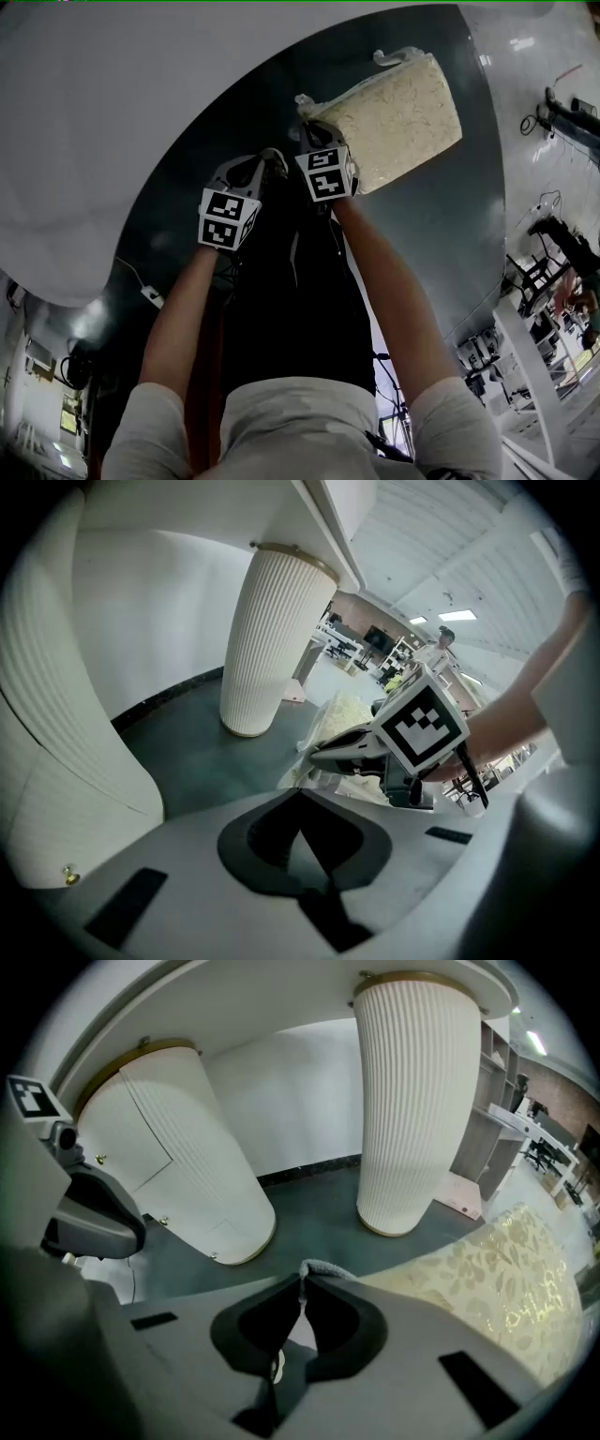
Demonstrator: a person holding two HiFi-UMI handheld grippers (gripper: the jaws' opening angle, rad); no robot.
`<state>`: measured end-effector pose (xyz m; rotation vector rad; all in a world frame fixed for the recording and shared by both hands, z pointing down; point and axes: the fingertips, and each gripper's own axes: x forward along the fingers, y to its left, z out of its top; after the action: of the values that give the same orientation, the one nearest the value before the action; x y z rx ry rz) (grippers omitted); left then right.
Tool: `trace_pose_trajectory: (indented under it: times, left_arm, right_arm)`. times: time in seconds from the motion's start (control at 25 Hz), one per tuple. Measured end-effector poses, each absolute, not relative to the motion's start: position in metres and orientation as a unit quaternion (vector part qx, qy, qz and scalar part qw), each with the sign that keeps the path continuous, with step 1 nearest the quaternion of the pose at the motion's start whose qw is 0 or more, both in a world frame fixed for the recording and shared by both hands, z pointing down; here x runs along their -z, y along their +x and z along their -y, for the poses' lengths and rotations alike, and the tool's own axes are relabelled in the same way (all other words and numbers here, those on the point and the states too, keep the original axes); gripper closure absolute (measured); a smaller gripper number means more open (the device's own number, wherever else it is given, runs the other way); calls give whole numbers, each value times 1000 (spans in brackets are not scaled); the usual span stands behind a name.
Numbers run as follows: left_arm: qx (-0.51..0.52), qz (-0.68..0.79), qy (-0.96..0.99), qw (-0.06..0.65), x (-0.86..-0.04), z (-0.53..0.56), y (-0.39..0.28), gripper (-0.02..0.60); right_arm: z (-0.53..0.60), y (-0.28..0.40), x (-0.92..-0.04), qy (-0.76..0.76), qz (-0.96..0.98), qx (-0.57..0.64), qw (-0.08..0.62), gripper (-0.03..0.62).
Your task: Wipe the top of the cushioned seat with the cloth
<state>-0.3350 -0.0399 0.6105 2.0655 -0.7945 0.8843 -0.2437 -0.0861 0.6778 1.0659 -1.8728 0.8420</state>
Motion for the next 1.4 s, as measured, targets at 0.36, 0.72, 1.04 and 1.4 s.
trace_pose_trajectory:
  times: [0.36, 0.72, 1.04, 1.4]
  left_arm:
    - [-321, 338, 815, 343, -570, 52, -330, 566]
    - [-287, 361, 824, 328, -470, 17, -297, 566]
    - [-248, 365, 847, 296, -365, -33, -240, 566]
    - [-206, 379, 862, 267, -269, -89, -187, 566]
  right_arm:
    - [66, -260, -616, 374, 790, -281, 397, 572]
    - [22, -215, -480, 426, 798, -260, 337, 572]
    - [-51, -177, -361, 493, 792, -249, 260, 572]
    - [-112, -111, -263, 560, 776, -200, 209, 572]
